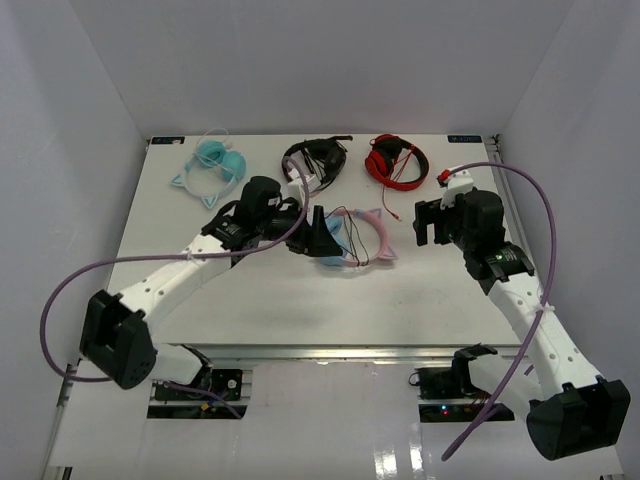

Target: Wrap the headphones

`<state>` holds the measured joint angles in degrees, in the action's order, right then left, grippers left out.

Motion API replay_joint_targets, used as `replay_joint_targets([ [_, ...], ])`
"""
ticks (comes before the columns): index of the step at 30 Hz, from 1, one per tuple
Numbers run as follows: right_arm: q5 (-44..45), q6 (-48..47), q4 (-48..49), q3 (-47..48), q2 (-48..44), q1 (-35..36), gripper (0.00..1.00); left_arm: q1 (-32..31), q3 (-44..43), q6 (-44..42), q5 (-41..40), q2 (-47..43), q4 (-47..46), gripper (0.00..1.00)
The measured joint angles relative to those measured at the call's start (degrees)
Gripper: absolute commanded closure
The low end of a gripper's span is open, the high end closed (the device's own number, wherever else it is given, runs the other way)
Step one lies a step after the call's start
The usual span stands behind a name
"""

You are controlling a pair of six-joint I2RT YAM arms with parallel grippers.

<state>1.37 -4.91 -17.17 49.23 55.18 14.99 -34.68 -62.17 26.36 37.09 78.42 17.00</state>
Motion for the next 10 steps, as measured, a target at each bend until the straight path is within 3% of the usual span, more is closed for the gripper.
replay_joint_targets([
  [3, 2.2, 0.2, 0.0, -0.4, -1.8, -0.1, 0.10, 0.0, 0.9, -4.6, -3.5, -9.1, 1.3, 0.04],
  [10, 4.5, 0.0, -0.1, -0.4, -5.1, -0.6, 0.10, 0.0, 16.0, -17.7, -17.9, -37.2, 3.1, 0.02],
])
